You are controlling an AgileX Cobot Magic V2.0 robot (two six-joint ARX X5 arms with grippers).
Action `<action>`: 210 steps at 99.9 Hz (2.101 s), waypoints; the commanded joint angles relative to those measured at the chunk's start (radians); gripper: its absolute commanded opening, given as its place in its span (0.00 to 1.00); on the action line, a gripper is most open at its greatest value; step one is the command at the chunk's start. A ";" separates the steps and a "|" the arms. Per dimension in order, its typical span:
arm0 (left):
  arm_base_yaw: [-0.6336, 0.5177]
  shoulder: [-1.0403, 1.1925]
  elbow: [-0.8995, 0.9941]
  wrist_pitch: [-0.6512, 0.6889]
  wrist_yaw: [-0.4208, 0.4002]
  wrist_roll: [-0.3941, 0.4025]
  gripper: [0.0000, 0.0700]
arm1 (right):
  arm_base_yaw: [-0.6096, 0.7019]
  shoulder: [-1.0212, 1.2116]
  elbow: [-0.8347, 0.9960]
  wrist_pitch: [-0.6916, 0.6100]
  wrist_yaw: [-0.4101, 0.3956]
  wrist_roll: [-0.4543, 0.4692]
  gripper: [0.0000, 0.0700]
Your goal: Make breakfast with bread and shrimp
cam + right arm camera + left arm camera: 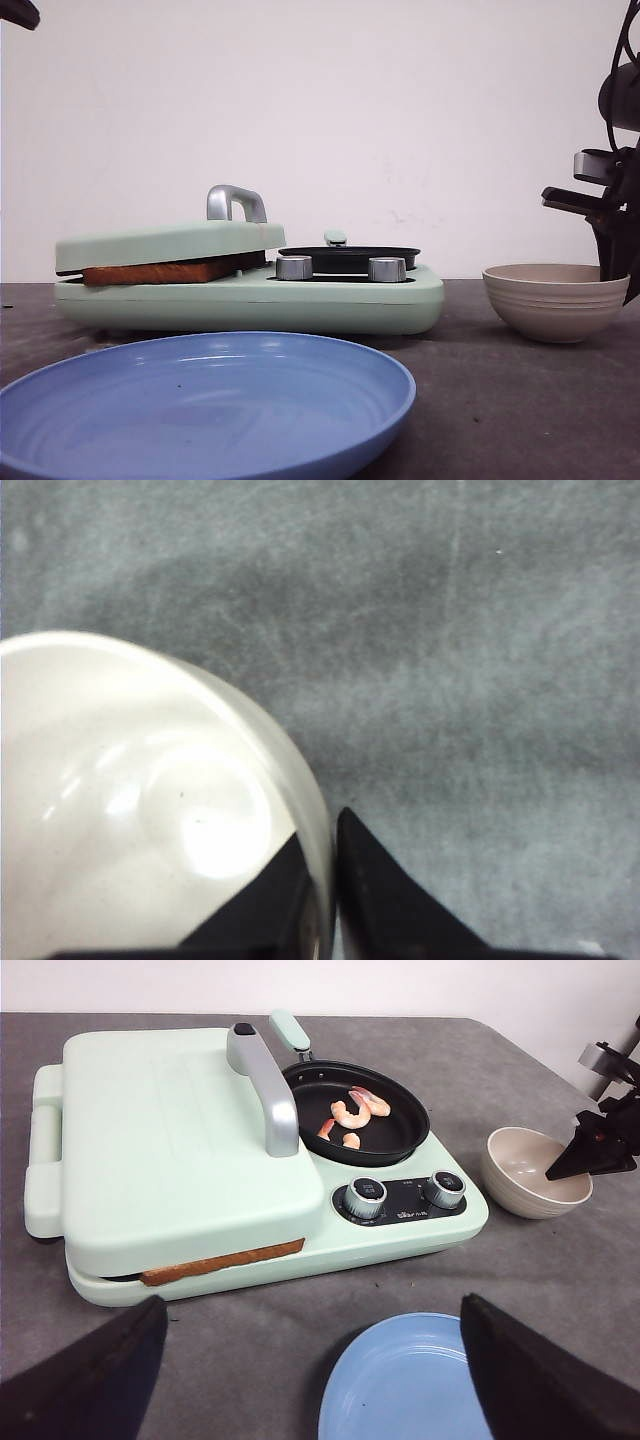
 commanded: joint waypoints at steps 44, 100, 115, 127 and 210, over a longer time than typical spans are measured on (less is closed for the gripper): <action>-0.002 0.005 0.000 0.011 -0.005 -0.006 0.71 | 0.001 0.007 0.014 0.004 -0.030 -0.034 0.52; -0.002 0.005 0.000 0.011 -0.005 -0.007 0.71 | -0.047 -0.206 0.015 0.002 -0.004 -0.074 0.52; -0.002 0.005 0.000 0.011 -0.004 -0.023 0.71 | -0.046 -0.308 0.015 0.005 -0.040 -0.105 0.51; -0.002 0.004 0.000 0.011 -0.001 -0.028 0.71 | -0.040 -0.399 0.015 0.003 -0.093 -0.122 0.46; -0.003 -0.055 0.003 0.029 0.007 -0.134 0.00 | 0.416 -0.862 0.013 -0.017 -0.229 -0.287 0.01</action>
